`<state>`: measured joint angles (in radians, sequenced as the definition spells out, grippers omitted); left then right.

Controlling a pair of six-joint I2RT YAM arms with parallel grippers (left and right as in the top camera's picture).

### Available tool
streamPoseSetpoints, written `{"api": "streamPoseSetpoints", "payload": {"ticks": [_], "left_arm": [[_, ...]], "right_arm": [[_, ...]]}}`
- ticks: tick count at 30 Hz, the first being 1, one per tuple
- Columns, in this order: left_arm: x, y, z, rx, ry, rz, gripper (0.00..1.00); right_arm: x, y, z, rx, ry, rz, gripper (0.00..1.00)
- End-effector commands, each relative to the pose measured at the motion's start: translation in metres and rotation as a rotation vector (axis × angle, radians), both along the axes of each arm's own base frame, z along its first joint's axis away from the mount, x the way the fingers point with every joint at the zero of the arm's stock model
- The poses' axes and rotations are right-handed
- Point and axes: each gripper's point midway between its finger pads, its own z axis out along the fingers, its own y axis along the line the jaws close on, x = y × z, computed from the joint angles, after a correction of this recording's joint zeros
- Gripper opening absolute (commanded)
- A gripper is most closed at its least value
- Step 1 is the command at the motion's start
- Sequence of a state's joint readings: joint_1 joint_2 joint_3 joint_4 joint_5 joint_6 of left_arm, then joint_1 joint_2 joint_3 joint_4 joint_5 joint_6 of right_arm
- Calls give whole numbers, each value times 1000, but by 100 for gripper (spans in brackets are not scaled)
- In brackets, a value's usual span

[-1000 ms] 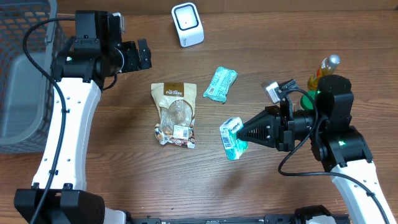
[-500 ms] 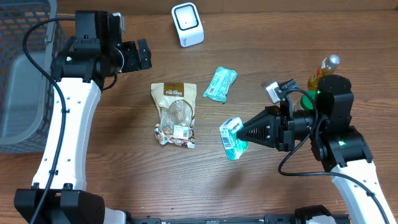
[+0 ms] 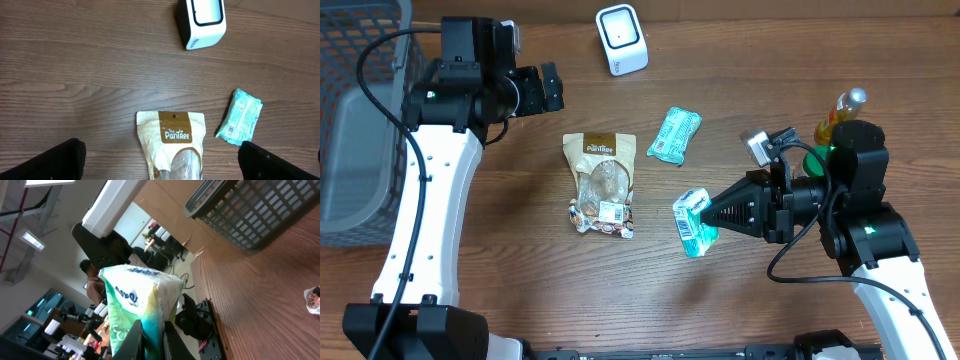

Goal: Scan the item barcode
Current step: 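Lift the Kleenex pack and rotate it with the right gripper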

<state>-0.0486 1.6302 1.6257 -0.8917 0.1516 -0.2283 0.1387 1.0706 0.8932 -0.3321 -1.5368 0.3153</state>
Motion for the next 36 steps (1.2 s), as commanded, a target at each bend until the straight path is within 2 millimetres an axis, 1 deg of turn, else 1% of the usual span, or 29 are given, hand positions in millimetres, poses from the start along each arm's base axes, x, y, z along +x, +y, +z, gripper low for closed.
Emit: {"api": "streamPoseSetpoints", "payload": {"ticks": [1, 16, 24, 33, 36], "left_arm": [[2, -1, 5, 18, -18, -19, 100], [2, -1, 5, 18, -18, -19, 100], [2, -1, 5, 17, -18, -18, 100], [2, -1, 5, 18, -18, -19, 100], [2, -1, 5, 18, -18, -19, 100]], "right_arm": [[-6, -2, 4, 15, -8, 25, 7], [-6, -2, 4, 14, 1, 25, 6], [-1, -1, 2, -3, 28, -3, 5], [16, 0, -7, -49, 31, -103, 4], [26, 0, -13, -78, 36, -162, 4]]}}
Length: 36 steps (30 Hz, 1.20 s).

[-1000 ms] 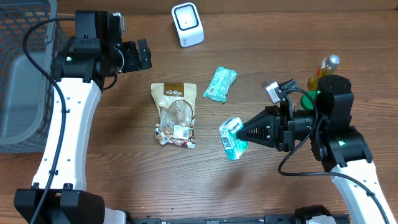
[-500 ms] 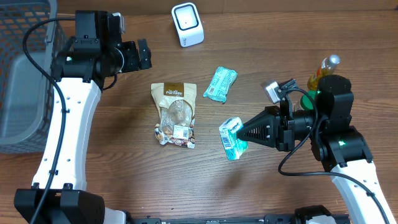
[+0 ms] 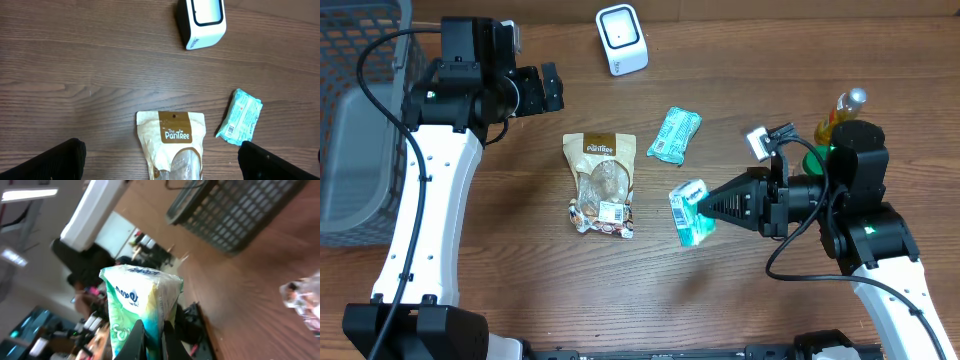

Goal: Scan the item barcode
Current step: 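Lift the Kleenex pack and rotate it with the right gripper, then carry the Kleenex pack up to the white scanner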

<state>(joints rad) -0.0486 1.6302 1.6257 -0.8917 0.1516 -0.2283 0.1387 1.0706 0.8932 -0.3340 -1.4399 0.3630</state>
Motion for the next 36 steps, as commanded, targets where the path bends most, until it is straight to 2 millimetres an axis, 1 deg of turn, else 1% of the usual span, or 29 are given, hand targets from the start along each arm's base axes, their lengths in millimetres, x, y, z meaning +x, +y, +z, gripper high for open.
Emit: {"api": "streamPoseSetpoints", "payload": {"ticks": [1, 4, 7, 12, 16, 18, 20, 21, 24, 26, 28, 31, 34, 36], "left_arm": [[2, -1, 5, 18, -18, -19, 100], [2, -1, 5, 18, -18, -19, 100], [2, -1, 5, 17, -18, -18, 100], [2, -1, 5, 17, -18, -18, 100], [2, -1, 5, 17, -18, -18, 100], [2, -1, 5, 17, -18, -18, 100], [2, -1, 5, 18, -18, -19, 100], [2, -1, 5, 17, -18, -18, 100], [2, -1, 5, 18, -18, -19, 100], [2, -1, 5, 18, -18, -19, 100], [2, -1, 5, 18, -18, -19, 99], [2, -1, 5, 17, -18, -19, 99], [2, -1, 5, 18, -18, -19, 100], [2, -1, 5, 18, -18, -19, 99]], "right_arm": [[21, -3, -13, -67, 10, -133, 4], [39, -8, -35, -155, 43, -249, 4], [54, -17, -67, -277, 102, -350, 4], [64, -29, -116, -439, 164, -391, 4], [76, -39, -150, -550, 231, -445, 4], [85, -48, -165, -614, 247, -489, 4], [93, -53, -170, -651, 248, -517, 3], [98, -54, -167, -662, 243, -529, 3], [116, -66, -141, -729, 219, -597, 3], [127, -75, -110, -783, 175, -634, 3], [139, -81, -75, -820, 139, -666, 3], [155, -88, -31, -864, 102, -717, 3], [173, -86, 3, -903, 40, -738, 3], [188, -79, 16, -925, 3, -751, 3]]}}
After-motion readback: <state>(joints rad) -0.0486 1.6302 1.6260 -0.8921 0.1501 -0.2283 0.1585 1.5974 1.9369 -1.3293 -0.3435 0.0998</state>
